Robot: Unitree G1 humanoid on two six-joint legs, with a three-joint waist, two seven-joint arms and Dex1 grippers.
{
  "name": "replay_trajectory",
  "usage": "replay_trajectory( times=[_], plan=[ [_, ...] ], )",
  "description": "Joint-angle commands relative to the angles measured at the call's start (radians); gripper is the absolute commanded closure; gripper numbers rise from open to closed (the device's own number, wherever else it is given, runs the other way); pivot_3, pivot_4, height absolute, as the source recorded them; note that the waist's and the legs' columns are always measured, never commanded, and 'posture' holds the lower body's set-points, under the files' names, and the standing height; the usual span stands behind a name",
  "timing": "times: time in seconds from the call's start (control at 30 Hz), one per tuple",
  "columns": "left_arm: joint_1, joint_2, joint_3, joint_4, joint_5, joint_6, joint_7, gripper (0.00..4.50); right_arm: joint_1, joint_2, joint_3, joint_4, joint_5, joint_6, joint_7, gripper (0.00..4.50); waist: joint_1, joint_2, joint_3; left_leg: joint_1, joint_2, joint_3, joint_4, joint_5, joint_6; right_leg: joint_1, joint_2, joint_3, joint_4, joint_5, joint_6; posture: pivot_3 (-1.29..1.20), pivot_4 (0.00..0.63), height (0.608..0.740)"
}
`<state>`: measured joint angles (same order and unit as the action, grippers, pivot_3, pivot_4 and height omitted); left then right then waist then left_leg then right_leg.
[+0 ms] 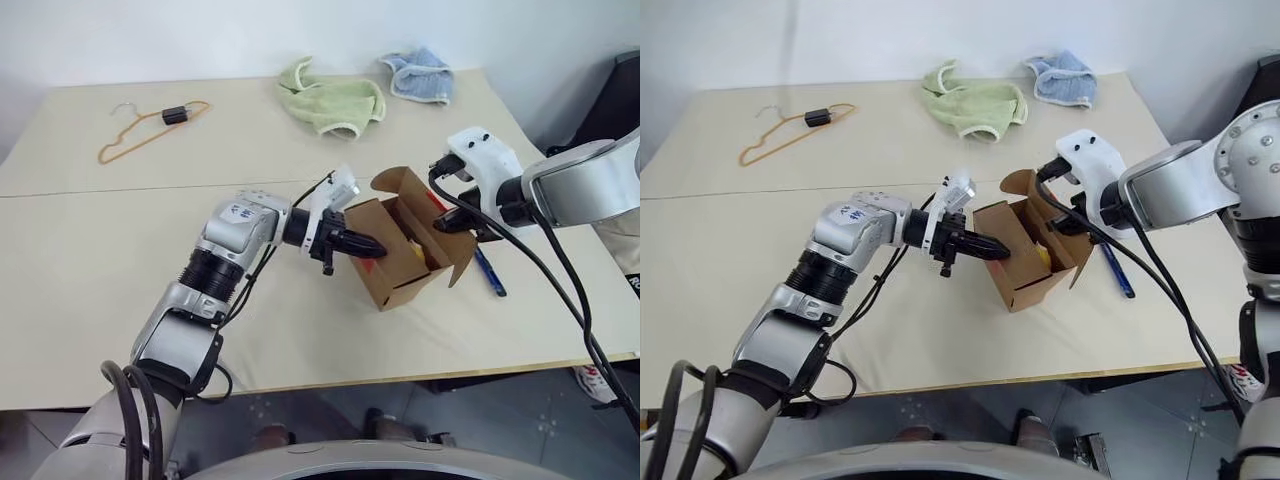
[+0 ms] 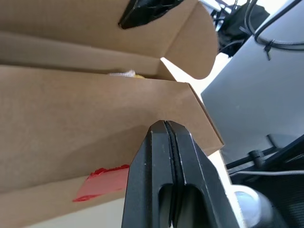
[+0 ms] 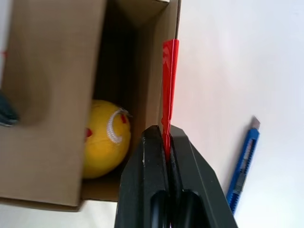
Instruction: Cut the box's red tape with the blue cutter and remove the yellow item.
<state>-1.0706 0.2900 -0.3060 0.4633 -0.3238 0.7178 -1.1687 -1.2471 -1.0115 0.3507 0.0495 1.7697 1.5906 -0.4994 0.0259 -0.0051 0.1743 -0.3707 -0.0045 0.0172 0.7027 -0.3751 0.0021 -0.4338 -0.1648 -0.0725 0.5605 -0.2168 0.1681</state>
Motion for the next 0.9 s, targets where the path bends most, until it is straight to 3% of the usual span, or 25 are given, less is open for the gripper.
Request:
replay_trajectory(
  times=[0.03,0.43,0.63,0.9],
  plan=[
    [0.013,0.029,-0.036,0.101,0.093,-0.028,0.030,4.50,-0.019,-0.073,0.008,-0.034,0.150,-0.064,-0.030,4.45,0.001,0.000,0.000,0.001,0.000,0.000,0.001,0.000,0.000,0.001,0.000,0.000,0.000,0.000,0.000,0.00,0.150,0.740],
    [0.095,0.133,-0.062,-0.011,0.101,0.017,0.023,4.50,0.163,-0.233,-0.091,0.015,0.202,-0.168,0.068,4.45,0.005,0.000,0.000,0.001,0.001,-0.001,0.012,-0.003,0.005,0.007,0.000,0.000,0.000,0.004,-0.001,0.00,0.150,0.740],
    [0.130,0.139,-0.050,-0.036,0.128,0.038,0.041,4.50,0.342,-0.207,-0.135,-0.018,0.202,-0.215,0.114,4.45,0.006,-0.002,-0.001,-0.001,0.001,-0.001,0.014,-0.004,0.006,0.007,0.000,0.000,-0.001,0.006,-0.003,0.00,0.150,0.740],
    [0.123,0.100,-0.035,0.011,0.152,0.019,0.060,4.50,0.514,-0.131,-0.199,-0.143,-0.018,-0.253,0.214,4.45,0.005,-0.001,-0.001,-0.004,0.001,0.001,0.013,-0.004,0.006,0.004,0.000,-0.002,-0.002,0.006,-0.002,0.00,0.150,0.740]
  ],
)
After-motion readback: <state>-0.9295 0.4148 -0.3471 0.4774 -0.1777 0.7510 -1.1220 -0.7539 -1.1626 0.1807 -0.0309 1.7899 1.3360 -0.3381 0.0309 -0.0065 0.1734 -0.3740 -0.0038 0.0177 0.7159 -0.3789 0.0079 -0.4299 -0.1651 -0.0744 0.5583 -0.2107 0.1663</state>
